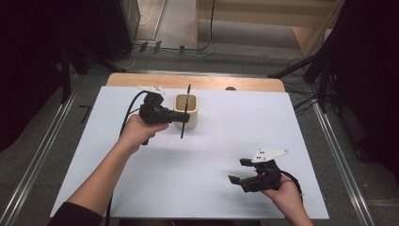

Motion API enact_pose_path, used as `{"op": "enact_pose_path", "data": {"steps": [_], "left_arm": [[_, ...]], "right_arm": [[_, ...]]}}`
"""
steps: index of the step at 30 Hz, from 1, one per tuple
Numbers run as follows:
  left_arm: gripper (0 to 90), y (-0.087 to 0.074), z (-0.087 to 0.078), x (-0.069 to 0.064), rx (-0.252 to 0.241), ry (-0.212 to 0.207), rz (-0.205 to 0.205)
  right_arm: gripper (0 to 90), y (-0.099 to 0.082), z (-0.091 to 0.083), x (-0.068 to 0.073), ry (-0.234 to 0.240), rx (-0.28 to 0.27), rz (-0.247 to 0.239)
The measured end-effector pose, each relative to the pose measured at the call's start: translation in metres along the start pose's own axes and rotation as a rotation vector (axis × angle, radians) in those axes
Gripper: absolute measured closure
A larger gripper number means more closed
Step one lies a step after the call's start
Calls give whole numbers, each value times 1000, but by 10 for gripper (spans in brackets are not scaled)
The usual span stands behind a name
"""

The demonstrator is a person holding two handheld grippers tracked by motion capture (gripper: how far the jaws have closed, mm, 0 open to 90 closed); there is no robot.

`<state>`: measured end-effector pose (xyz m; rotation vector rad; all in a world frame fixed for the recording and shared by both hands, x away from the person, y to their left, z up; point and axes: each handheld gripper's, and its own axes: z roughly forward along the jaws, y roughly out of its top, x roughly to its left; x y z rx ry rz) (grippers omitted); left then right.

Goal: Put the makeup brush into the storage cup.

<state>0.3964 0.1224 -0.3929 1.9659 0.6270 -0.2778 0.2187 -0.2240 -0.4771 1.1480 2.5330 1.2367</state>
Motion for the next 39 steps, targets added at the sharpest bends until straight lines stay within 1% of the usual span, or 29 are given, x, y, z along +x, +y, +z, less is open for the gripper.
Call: {"op": "enact_pose_path", "data": {"steps": [1, 2, 5, 6, 7, 9, 11, 13, 14, 17, 20, 22, 23, 24, 30, 32, 33, 34, 36, 39], "left_arm": [[848, 3, -1, 0, -6, 2, 9], [848, 7, -2, 1, -14, 2, 9], [848, 14, -2, 2, -22, 24, 29], [848, 15, -2, 3, -33, 30, 36], [848, 17, -2, 4, -40, 41, 30], [848, 19, -2, 6, -48, 48, 23], [848, 23, -2, 7, -47, 61, 13], [848, 28, -3, 8, -50, 65, 12], [848, 30, -4, 9, -58, 58, 15], [848, 38, -5, 11, -71, 57, 14], [847, 44, -5, 14, -73, 81, 13], [847, 47, -5, 16, -79, 85, 18], [847, 49, -5, 17, -80, 101, 22], [847, 50, -5, 18, -77, 105, 22], [847, 56, -2, 28, -101, 145, 2], [848, 59, -1, 29, -97, 161, 9], [848, 61, 0, 29, -100, 180, 16], [848, 62, 1, 30, -104, 180, 19], [848, 64, 2, 30, -106, 198, 25], [848, 65, 2, 32, -131, 228, 32]], "right_arm": [[225, 0, -1, 0, 3, -10, 0], [225, 0, -1, 0, 3, -10, 0], [224, 1, -1, 1, 8, -16, 4], [222, 1, 0, 1, 8, -17, -3], [222, 1, 0, 1, 7, -16, -7], [221, 1, 0, 1, 10, -16, -7], [219, 1, 1, 1, 13, -16, -5], [218, 1, 1, 1, 17, -17, -4], [217, 1, 0, 0, 23, -21, 0], [216, 1, 0, -1, 22, -23, 4], [216, 1, 1, -1, 18, -18, 4], [216, 1, 1, 0, 19, -20, 6], [216, 1, 1, 0, 19, -22, 5], [216, 1, 1, 0, 19, -20, 6], [215, 1, 2, 0, 15, -13, 0], [215, 1, 1, 0, 13, -14, 2], [214, 0, 1, 0, 13, -15, 2], [214, 0, 1, -1, 11, -15, 2], [214, 0, 1, -1, 10, -13, 8], [214, 0, 1, -1, 5, -6, 4]]}}
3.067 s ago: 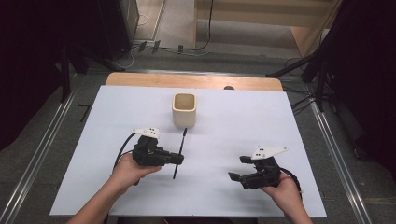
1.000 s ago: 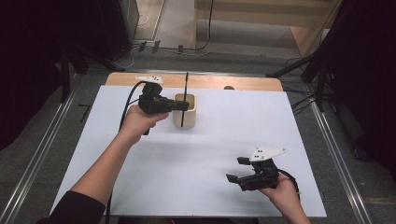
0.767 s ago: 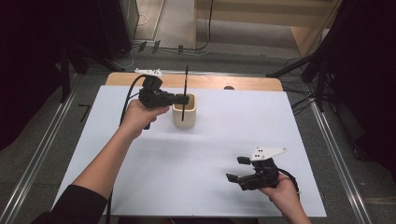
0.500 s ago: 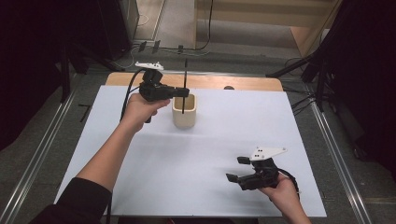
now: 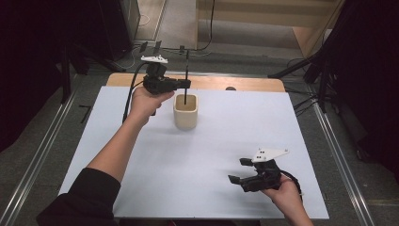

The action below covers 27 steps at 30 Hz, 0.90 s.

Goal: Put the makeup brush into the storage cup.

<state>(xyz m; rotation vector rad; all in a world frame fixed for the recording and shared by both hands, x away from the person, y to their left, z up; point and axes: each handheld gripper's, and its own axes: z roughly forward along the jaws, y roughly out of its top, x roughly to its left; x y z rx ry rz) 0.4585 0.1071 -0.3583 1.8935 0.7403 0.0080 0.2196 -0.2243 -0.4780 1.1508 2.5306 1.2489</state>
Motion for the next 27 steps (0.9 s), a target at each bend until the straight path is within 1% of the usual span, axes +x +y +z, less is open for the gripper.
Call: {"op": "enact_pose_path", "data": {"steps": [1, 2, 4, 5, 8, 11, 12, 13, 14, 20, 22, 25, 27], "left_arm": [[848, 0, 0, 1, -11, 16, 7], [849, 1, 0, 1, -18, 17, 7], [849, 1, 0, 1, -28, 44, 25], [849, 1, 0, 2, -34, 51, 32], [849, 0, 2, 4, -60, 66, 27], [848, -1, 6, 5, -54, 78, 32], [849, -3, 8, 5, -59, 71, 56], [848, -3, 8, 5, -59, 71, 56], [848, -5, 10, 4, -58, 74, 68], [848, -14, 17, 6, -38, 64, 60], [849, -18, 18, 7, -36, 70, 56], [849, -23, 20, 7, -18, 80, 69], [848, -26, 20, 8, -18, 80, 60]], "right_arm": [[214, 0, 0, 0, 1, 2, -2], [214, -1, 1, 0, 3, 7, -3], [213, -1, 1, 0, 4, 7, -2], [212, -1, 1, 0, 4, 8, -4], [212, -1, 1, 0, 4, 8, -4], [212, -1, 2, 0, 6, 7, -6], [212, -1, 2, 0, 12, 6, -5], [212, -1, 2, 0, 12, 6, -5], [211, -1, 2, 0, 15, 3, -4], [211, 0, 2, 1, 18, 2, -2], [211, 0, 2, 1, 20, 2, -3], [211, 0, 2, 1, 19, 3, -3], [211, 0, 2, 1, 19, 5, -3]]}}
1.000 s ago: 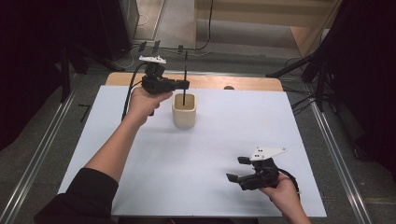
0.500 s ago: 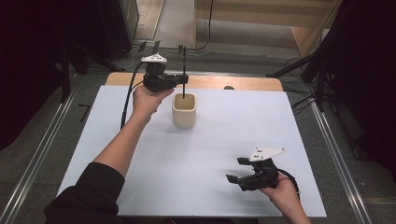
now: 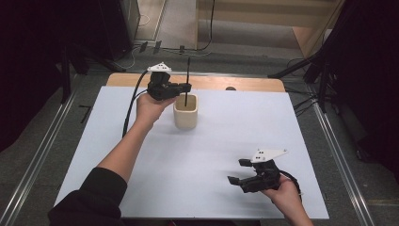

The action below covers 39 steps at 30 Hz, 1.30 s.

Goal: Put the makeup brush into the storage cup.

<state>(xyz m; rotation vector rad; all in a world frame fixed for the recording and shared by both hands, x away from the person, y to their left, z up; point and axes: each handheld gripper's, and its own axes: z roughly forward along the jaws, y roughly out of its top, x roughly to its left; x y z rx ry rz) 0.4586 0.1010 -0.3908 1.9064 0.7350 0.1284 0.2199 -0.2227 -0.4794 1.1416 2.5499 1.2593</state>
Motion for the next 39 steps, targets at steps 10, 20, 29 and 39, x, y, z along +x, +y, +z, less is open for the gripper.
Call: {"op": "enact_pose_path", "data": {"steps": [10, 20, 29, 39], "left_arm": [[847, -15, 3, 2, 7, -12, -22], [844, -23, 4, 5, 37, -27, -45], [424, -17, -10, 7, 32, -22, -69], [392, -12, -28, 10, 128, -92, -152]], "right_arm": [[209, 0, 0, 0, 4, 0, -2], [208, 1, 0, 1, 6, -6, -4], [208, 0, 0, -3, 10, -8, 6], [208, 2, 2, -2, 12, -5, 3]]}}
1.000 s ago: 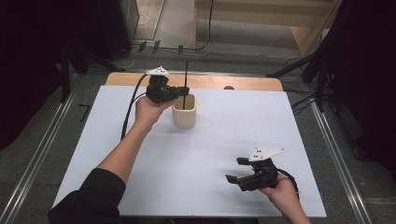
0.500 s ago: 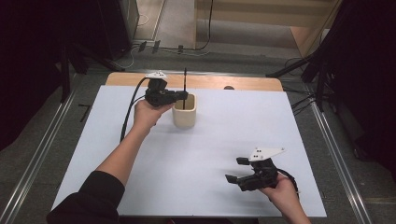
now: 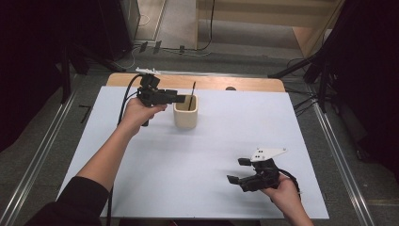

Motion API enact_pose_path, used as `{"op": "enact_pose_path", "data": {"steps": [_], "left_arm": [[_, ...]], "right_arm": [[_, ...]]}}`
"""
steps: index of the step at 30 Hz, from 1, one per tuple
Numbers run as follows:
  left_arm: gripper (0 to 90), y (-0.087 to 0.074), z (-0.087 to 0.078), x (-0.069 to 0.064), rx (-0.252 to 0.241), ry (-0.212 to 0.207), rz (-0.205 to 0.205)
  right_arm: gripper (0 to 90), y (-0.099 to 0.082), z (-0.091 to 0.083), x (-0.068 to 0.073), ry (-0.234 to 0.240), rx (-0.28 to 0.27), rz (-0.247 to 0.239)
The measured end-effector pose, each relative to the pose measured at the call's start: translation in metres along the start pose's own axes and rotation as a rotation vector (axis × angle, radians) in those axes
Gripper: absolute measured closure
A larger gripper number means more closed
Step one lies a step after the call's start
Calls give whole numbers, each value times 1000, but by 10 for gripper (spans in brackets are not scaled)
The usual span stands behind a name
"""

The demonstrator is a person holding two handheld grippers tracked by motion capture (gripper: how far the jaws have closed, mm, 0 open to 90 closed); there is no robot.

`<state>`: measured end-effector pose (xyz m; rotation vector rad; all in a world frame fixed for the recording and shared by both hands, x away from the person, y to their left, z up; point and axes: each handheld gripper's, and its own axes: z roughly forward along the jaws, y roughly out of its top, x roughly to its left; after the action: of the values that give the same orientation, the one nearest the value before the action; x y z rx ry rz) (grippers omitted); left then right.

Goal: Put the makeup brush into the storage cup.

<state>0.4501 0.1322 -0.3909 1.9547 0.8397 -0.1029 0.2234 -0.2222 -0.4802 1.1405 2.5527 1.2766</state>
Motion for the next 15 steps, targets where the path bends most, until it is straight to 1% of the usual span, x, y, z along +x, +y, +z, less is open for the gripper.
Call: {"op": "enact_pose_path", "data": {"steps": [1, 4, 6, 9, 11, 13, 15], "left_arm": [[392, 0, -1, 0, 5, 3, 3], [392, -1, -7, -3, 8, -10, 5], [392, -2, -11, -5, 13, -22, -2], [392, -6, -18, -9, 16, -28, 8], [392, -10, -23, -13, 11, -40, 21], [392, -13, -26, -17, 23, -32, 31], [392, -17, -29, -19, 27, -41, 30]], "right_arm": [[208, 0, 0, 0, -1, 1, 1], [208, 0, 0, -1, -4, 3, -1], [208, 0, 0, -1, -9, 0, 4], [208, 0, -1, 0, -13, -5, 11], [208, -1, -2, 0, -13, -2, 5], [206, -1, -2, 1, -15, -2, 3], [206, -1, -2, 1, -15, -5, 5]]}}
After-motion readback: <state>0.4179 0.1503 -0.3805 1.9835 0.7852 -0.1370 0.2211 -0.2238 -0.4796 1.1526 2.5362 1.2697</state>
